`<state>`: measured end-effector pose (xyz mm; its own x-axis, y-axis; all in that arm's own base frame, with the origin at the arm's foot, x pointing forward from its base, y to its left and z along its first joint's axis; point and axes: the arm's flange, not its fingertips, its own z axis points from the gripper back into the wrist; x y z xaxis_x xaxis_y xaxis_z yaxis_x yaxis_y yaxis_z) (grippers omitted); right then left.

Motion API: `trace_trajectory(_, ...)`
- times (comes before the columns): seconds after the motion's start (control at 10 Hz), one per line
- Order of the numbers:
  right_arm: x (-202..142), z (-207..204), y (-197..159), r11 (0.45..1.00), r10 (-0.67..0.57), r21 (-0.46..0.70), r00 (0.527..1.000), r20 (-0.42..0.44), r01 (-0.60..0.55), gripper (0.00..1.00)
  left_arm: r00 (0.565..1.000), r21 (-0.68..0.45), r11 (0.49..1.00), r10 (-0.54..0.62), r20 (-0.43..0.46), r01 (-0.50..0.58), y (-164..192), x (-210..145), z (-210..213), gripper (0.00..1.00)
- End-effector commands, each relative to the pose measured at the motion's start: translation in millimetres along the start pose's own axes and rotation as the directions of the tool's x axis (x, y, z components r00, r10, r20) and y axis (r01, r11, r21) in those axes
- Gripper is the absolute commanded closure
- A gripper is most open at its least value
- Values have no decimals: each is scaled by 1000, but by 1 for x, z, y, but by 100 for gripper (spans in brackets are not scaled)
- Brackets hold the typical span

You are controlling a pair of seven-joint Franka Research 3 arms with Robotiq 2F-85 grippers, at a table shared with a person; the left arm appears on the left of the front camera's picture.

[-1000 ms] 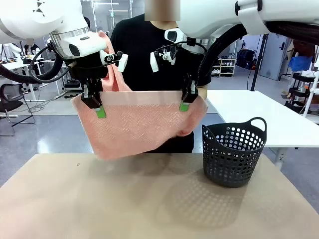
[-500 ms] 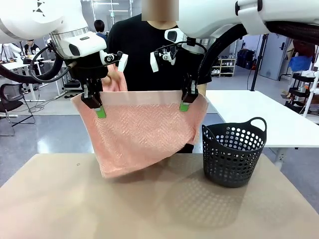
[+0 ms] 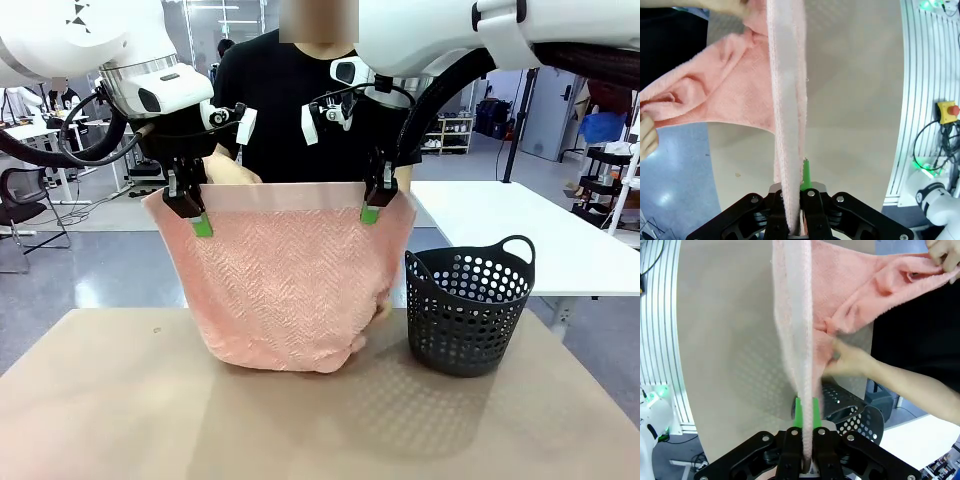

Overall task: Fold the towel.
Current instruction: Release the end of the 100 cm Hotel Towel you were holding and grab the top end of the folded side.

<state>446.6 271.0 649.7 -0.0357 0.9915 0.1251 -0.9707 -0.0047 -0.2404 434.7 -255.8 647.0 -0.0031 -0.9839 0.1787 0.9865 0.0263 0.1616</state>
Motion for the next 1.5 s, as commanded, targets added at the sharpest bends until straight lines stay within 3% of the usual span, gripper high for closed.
trace_trajectory(0.0, 0, 0, -1, 1000, 3, 2, 1000, -4, -3, 100, 1000, -4, 1000, -5, -3, 5, 1, 0, 2, 100)
trace_trajectory(1.4, 0, 0, -1, 1000, 3, 2, 1000, -4, -3, 100, 1000, -4, 1000, -5, -3, 5, 1, 0, 2, 100)
